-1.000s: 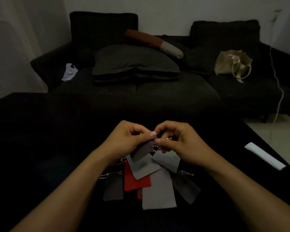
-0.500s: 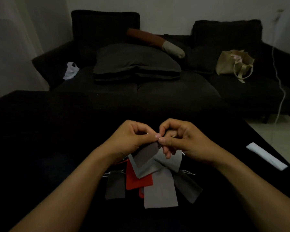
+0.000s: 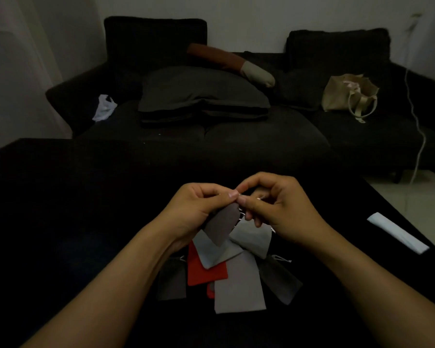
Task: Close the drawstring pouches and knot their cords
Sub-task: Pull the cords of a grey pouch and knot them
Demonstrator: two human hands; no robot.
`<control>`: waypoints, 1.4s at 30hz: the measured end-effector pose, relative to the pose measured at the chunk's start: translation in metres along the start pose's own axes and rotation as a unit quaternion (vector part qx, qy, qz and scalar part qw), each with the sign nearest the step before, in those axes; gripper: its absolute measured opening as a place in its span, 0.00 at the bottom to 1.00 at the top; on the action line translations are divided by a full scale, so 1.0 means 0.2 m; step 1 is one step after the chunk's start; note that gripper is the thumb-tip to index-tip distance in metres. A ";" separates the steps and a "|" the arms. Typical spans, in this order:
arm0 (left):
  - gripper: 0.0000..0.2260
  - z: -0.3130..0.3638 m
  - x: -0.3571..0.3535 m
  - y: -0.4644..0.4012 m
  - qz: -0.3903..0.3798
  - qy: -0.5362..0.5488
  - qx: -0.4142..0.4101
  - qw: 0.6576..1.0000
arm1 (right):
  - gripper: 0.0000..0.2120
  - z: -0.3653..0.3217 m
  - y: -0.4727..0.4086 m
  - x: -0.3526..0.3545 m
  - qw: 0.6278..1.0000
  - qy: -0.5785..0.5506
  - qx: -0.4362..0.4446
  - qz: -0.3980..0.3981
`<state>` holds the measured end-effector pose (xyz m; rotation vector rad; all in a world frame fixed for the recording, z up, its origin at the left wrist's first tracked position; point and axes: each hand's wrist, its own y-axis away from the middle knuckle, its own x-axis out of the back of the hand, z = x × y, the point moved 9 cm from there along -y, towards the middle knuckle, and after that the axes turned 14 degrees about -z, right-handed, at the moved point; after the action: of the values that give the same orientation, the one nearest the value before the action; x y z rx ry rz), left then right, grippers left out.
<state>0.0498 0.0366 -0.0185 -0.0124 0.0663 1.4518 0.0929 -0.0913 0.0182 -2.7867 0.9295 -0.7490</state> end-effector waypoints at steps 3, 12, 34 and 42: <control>0.09 0.02 -0.01 0.01 0.011 0.009 -0.009 1.000 | 0.03 -0.02 0.00 0.02 0.999 0.018 0.017 0.045; 0.06 -0.03 -0.03 -0.01 0.009 0.143 0.002 0.990 | 0.04 0.01 -0.01 0.00 0.999 -0.040 -0.003 0.018; 0.10 0.04 0.00 0.01 -0.005 -0.016 -0.012 1.000 | 0.04 0.02 -0.01 -0.06 0.992 -0.115 -0.031 -0.050; 0.06 0.04 -0.01 0.01 -0.007 -0.024 -0.003 1.000 | 0.05 0.02 -0.02 -0.04 0.992 -0.119 -0.042 -0.027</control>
<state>0.0475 0.0350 -0.0110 0.0166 0.0235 1.4384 0.0915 -0.0846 0.0123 -2.9006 0.8642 -0.3799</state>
